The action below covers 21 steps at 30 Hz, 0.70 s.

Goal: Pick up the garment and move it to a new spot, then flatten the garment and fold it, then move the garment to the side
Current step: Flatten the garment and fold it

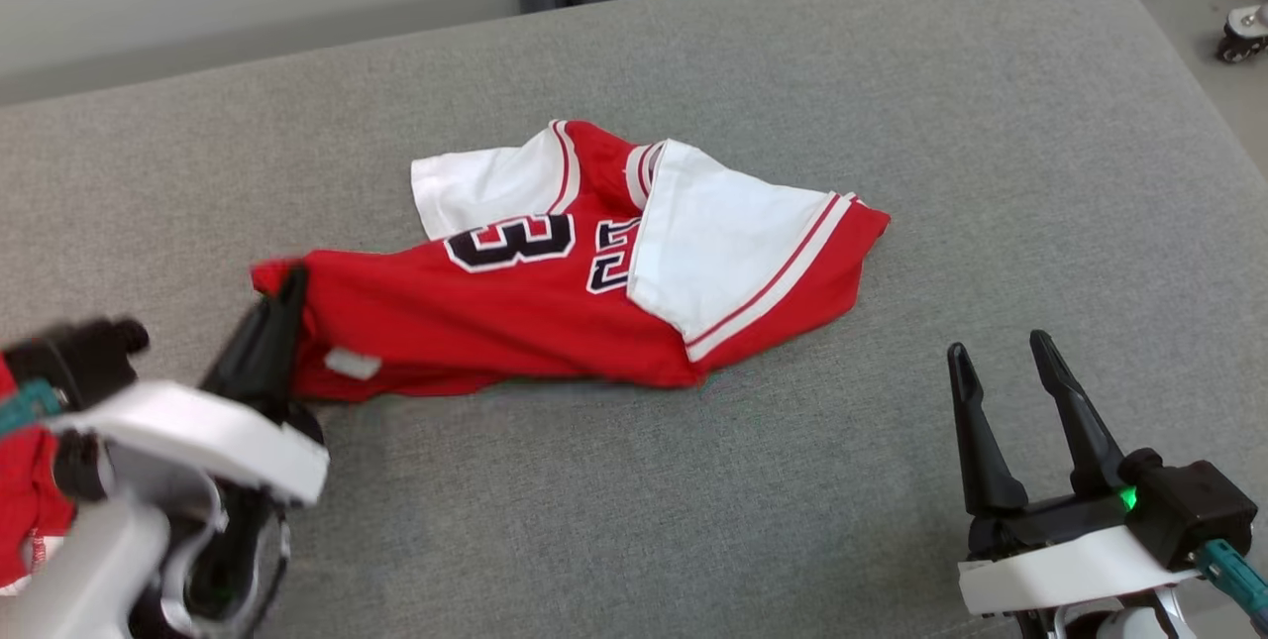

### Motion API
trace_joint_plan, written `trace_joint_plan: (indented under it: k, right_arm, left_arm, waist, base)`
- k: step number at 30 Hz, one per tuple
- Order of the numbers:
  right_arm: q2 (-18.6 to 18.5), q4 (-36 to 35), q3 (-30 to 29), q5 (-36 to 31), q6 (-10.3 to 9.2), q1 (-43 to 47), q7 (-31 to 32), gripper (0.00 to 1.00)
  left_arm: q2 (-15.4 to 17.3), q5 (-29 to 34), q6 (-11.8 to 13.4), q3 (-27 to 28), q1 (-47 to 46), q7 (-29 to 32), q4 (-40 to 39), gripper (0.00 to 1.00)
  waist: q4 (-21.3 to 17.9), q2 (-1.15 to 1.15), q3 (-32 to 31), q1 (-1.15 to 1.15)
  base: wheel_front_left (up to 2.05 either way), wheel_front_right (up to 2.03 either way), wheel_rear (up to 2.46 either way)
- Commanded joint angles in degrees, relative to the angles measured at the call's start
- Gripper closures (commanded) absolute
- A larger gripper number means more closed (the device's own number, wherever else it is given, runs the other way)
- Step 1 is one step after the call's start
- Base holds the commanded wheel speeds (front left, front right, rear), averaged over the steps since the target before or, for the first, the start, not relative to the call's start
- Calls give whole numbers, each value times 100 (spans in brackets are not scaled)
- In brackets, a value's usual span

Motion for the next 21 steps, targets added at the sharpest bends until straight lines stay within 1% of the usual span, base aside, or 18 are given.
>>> trace_joint_plan:
  k: [1,3,6,9,10,11,16,18,21]
  right_arm:
    - [-28,-26,14,25,-1,-89,-1,0]
    - [-27,-24,66,20,-1,-155,-1,0]
    - [-28,-21,123,45,-1,-263,-1,0]
    - [-25,-8,186,93,-1,-362,-1,0]
    - [-26,-2,195,108,-1,-386,-1,0]
    - [-26,-2,195,108,-1,-386,-1,0]
    - [-26,45,247,153,-1,-376,-1,0]
    - [-26,51,226,145,-1,-330,-1,0]
    - [-25,69,206,126,-1,-294,-1,0]
  left_arm:
    - [36,-98,-57,95,-364,142,24,100]
    - [141,-88,-55,125,-734,368,240,100]
    - [49,-231,-159,117,-1248,682,710,100]
    - [116,-190,-293,27,-1651,955,1401,100]
    - [91,-168,-371,-10,-1765,977,1617,100]
    - [91,-168,-371,-10,-1765,977,1617,100]
    - [-117,-162,-807,-37,-2073,725,2589,100]
    - [-239,-229,-1004,-43,-2113,638,2799,100]
    - [-283,-148,-1238,-146,-2183,568,2861,100]
  waist:
    - [-23,0,126,0]
    - [-78,0,249,0]
    - [-211,0,476,0]
    - [-388,0,686,0]
    - [-440,0,741,0]
    - [-440,0,741,0]
    - [-588,0,835,0]
    - [-594,0,808,0]
    - [-542,0,715,0]
  base:
    - [0,0,0]
    - [0,0,0]
    - [0,0,0]
    - [0,0,0]
    - [0,0,0]
    - [0,0,0]
    - [0,0,0]
    - [0,0,0]
    - [0,0,0]
